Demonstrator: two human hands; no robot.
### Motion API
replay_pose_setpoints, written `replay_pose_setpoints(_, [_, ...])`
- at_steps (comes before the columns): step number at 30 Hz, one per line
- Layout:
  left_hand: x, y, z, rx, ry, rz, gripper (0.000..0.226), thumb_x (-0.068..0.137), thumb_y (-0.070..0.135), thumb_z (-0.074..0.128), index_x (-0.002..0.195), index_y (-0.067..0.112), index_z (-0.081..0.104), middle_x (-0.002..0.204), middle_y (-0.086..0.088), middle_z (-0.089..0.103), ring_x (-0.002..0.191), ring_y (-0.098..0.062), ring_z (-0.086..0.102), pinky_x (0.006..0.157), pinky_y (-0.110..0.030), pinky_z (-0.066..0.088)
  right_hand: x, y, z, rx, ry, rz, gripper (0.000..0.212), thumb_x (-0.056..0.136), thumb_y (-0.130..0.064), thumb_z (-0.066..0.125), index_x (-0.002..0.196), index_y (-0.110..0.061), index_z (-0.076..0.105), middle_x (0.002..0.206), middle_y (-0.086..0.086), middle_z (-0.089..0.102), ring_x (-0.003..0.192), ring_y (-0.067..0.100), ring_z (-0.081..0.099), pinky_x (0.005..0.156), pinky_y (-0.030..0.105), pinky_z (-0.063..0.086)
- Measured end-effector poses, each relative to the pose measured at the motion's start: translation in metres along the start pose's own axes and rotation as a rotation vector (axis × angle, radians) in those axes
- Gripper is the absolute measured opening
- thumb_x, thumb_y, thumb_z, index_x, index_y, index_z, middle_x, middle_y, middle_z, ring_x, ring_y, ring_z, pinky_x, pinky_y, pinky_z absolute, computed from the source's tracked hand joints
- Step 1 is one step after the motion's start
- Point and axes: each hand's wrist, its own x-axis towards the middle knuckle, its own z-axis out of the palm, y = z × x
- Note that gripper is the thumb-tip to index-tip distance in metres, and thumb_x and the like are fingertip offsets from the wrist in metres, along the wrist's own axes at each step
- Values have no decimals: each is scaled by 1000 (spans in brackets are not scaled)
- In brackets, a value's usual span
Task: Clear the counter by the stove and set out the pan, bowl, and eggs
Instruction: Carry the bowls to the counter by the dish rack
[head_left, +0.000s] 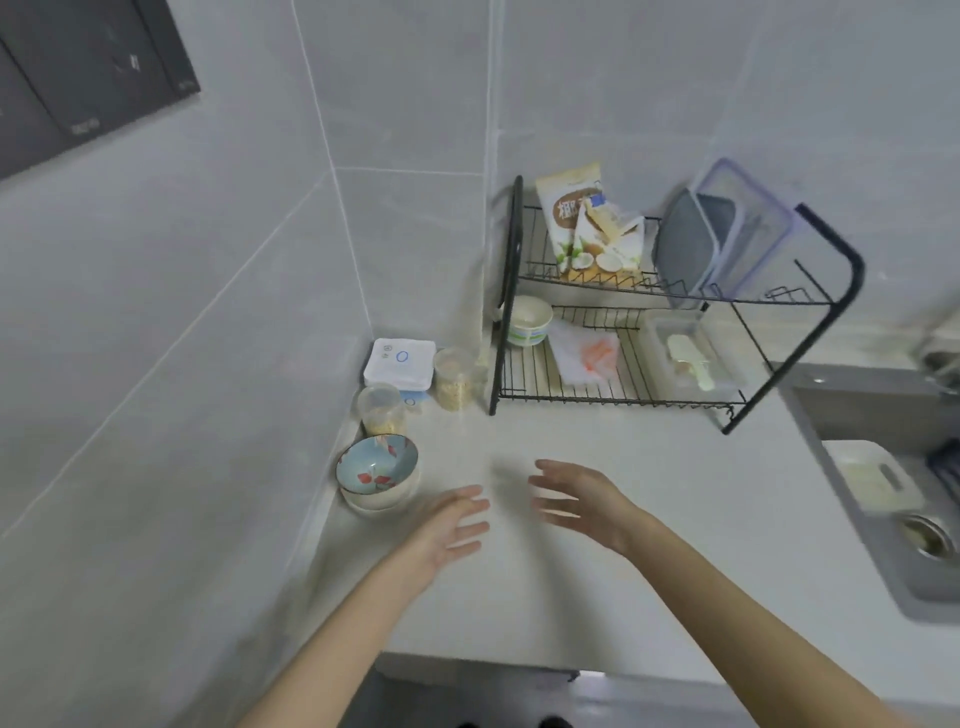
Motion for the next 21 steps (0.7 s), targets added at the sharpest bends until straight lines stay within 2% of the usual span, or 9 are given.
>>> replay_pose_setpoints(3, [-1,12,43,68,-95,72,26,95,14,50,120,18,57,120,-3,63,100,-21,62,79,-27,50,-34,-3,-42,29,64,-73,30,92,-18,57,122,-16,59,118,3,67,103,27,67,90,37,54])
replay_pose_setpoints(6, [-8,25,95,151,-201,140,22,95,14,51,114,20,60,119,-2,64,107,-24,62,85,-30,50,-74,-2,-89,93,154,-155,31,90,-18,62,121,-18,61,117,1,68,101,25,68,88,36,55])
replay_pose_setpoints(10, [-25,33,167,264,-368,199,27,95,14,50,120,19,58,120,-1,64,112,-25,61,97,-36,45,-132,3,-148,168,277,-261,31,89,-19,62,120,-20,62,116,0,69,102,25,68,89,36,54])
replay_pose_setpoints(15, [-63,24,272,370,-545,267,30,96,14,48,125,16,56,121,-2,63,111,-24,61,93,-35,48,-210,17,-229,254,434,-360,34,89,-19,63,123,-20,60,117,0,69,105,26,67,91,37,53])
replay_pose_setpoints(18, [-93,7,343,416,-636,291,29,94,15,53,123,17,58,120,-2,64,111,-24,61,94,-35,48,-260,35,-281,303,525,-384,36,86,-18,66,122,-21,61,116,3,69,103,26,68,86,34,54])
replay_pose_setpoints(21, [-116,-13,403,474,-707,304,31,90,19,61,121,19,60,115,-2,66,105,-20,64,95,-35,49,-303,56,-329,360,593,-387,36,86,-18,65,122,-21,61,120,4,67,104,26,67,89,35,53])
